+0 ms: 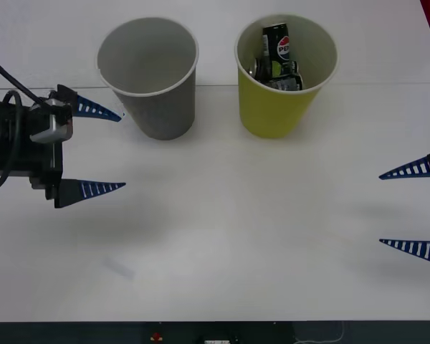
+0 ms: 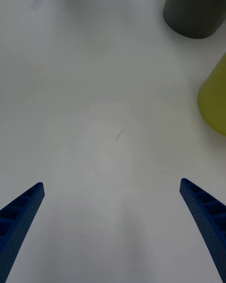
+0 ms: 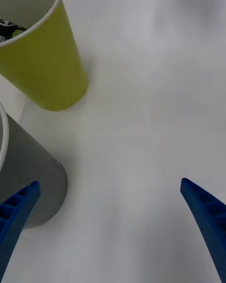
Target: Put the can into the green bin and the plastic bottle into the gray bin
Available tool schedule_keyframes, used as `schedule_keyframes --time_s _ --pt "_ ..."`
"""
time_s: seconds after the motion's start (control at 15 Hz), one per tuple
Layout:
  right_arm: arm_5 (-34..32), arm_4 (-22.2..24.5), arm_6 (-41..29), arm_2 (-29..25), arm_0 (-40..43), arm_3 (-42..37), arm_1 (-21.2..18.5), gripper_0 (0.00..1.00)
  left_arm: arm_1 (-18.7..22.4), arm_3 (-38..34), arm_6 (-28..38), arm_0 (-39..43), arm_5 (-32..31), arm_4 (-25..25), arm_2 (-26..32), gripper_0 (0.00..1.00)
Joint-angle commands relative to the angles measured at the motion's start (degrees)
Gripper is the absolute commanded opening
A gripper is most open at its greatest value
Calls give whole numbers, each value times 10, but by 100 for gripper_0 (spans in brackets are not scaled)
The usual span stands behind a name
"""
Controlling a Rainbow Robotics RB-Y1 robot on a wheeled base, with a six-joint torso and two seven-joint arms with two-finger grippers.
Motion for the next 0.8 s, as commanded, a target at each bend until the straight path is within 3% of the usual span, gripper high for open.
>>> schedule_keyframes --time_s 0.07,0.8 --pt "0 0 0 0 0 0 0 100 17 3 -46 34 0 11 11 100" --pt "0 0 0 0 0 0 0 100 66 4 -79 131 0 53 31 100"
